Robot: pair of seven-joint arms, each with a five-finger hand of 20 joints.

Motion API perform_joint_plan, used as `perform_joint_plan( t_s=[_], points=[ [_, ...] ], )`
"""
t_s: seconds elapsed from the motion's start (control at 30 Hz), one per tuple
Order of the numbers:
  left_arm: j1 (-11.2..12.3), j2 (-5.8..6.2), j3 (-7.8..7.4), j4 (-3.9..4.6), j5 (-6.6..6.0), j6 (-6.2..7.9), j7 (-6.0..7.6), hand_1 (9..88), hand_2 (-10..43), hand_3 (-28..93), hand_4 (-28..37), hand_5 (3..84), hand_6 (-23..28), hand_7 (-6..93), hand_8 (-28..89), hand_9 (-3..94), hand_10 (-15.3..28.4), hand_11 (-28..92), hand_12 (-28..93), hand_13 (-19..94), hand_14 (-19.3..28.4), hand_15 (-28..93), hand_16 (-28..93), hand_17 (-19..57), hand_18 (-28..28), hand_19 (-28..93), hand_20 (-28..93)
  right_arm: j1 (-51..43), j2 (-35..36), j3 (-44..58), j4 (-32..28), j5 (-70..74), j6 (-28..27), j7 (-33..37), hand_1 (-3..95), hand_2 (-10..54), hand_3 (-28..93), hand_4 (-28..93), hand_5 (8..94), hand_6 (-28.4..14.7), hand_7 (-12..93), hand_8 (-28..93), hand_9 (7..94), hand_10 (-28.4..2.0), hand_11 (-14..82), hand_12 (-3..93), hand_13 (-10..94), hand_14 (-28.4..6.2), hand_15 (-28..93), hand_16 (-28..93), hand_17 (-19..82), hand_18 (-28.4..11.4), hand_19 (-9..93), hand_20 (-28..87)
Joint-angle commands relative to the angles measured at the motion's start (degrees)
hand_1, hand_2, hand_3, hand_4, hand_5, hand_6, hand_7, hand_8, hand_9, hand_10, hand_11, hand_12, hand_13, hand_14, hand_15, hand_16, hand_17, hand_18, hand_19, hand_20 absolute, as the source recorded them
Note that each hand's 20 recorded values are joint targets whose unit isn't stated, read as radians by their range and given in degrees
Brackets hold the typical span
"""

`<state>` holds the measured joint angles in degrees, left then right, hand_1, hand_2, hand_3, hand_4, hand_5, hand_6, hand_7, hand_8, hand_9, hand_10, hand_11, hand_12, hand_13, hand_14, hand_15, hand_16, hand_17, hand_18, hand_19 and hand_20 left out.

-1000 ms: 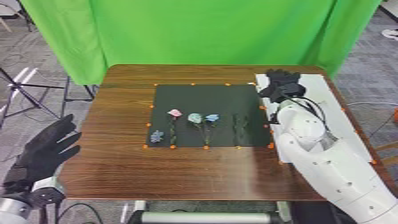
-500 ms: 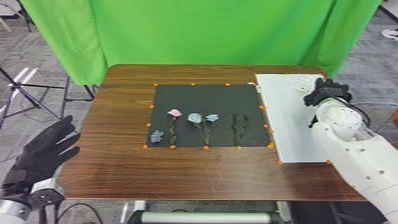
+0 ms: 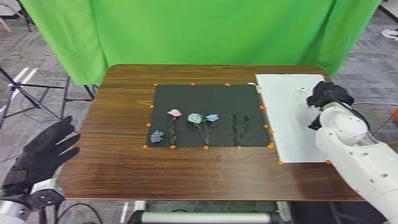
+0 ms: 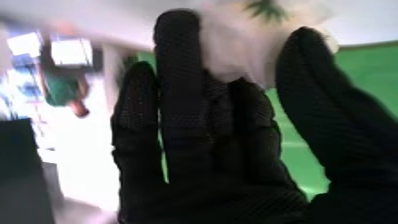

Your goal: Arrange flowers

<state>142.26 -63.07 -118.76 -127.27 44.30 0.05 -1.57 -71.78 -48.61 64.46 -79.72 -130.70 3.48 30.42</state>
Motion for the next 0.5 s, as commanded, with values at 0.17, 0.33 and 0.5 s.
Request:
perform_joint_plan(
  t_s=[0.17, 0.33, 0.5],
  points=[
    [0.1, -0.17, 0.18, -0.17, -0.09, -0.35, -0.44, 24.6, 1.8, 71, -28.3, 21.1, 0.4, 19.8, -10, 17.5, 9.2, 12, 18, 13, 12.4, 18, 6, -12.5, 18.0, 36, 9, -6.04, -2.52, -1.5, -12.99, -3.17, 5.64, -10.78, 49.3, -6.7, 80, -28, 71.2, -0.1, 46, 0, 82.1, -7.7, 25.8, 44.3, 84, -4.0, 48, 25, 40, -17.8, 87, 41],
    [-0.26, 0.29, 0.58, -0.03, -0.09, -0.37, -0.45, 24.7, 1.9, 70, -28.3, 21.1, 0.3, 19.8, -10, 17.5, 9.2, 12, 18, 13, 12.5, 18, 6, -12.5, 18.0, 37, 9, -3.44, -5.56, -5.98, -14.93, -4.92, 6.76, -14.3, 49.3, -6.9, 80, -28, 71.6, -0.1, 46, 0, 82.6, -7.8, 25.3, 45.1, 84, -3.8, 48, 25, 41, -17.8, 87, 41],
    [-0.64, 0.42, 0.7, 0.05, -0.09, -0.5, -0.8, 24.7, 2.0, 70, -28.3, 21.1, 0.4, 19.7, -10, 17.4, 9.1, 12, 18, 13, 12.4, 18, 6, -12.5, 18.0, 37, 9, -0.41, -7.81, -10.37, -13.17, -7.1, 7.14, -16.22, 49.2, -6.9, 80, -28, 71.7, -0.1, 46, 0, 82.7, -7.7, 25.0, 45.3, 84, -3.7, 48, 26, 40, -17.7, 87, 41]
  ],
)
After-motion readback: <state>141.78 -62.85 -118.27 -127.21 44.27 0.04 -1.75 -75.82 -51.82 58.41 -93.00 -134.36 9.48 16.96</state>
